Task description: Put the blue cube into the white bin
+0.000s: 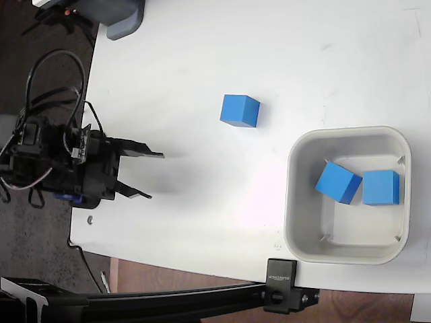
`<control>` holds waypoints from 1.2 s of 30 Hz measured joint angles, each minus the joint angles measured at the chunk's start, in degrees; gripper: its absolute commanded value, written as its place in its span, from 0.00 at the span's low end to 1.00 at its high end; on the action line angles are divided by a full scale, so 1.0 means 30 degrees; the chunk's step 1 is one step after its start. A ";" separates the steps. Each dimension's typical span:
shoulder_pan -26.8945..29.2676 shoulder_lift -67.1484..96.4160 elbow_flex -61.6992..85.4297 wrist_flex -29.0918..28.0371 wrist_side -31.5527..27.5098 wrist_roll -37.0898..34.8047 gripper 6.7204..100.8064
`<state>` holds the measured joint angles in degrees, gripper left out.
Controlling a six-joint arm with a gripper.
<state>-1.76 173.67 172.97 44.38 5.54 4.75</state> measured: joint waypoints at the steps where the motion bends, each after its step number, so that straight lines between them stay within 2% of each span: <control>1: 0.0000 0.0000 0.0000 0.0000 0.0000 0.0000 0.99; 17: 0.0029 0.0000 0.0000 0.0000 0.0117 0.0322 0.98; 21: 0.1055 0.0000 -0.0029 0.0059 0.0146 0.0381 0.98; 26: 0.1113 -0.1084 -0.1641 0.0146 0.0439 0.0674 0.97; 29: 0.1084 -0.3486 -0.3311 -0.1025 0.0527 0.1318 0.99; 32: 0.0029 -0.7002 -0.5244 -0.2783 0.1318 0.2344 0.99; 36: -0.3018 -1.2510 -0.8848 -0.3984 0.3750 0.3984 0.99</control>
<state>-10.81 136.14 146.43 32.43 16.79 16.70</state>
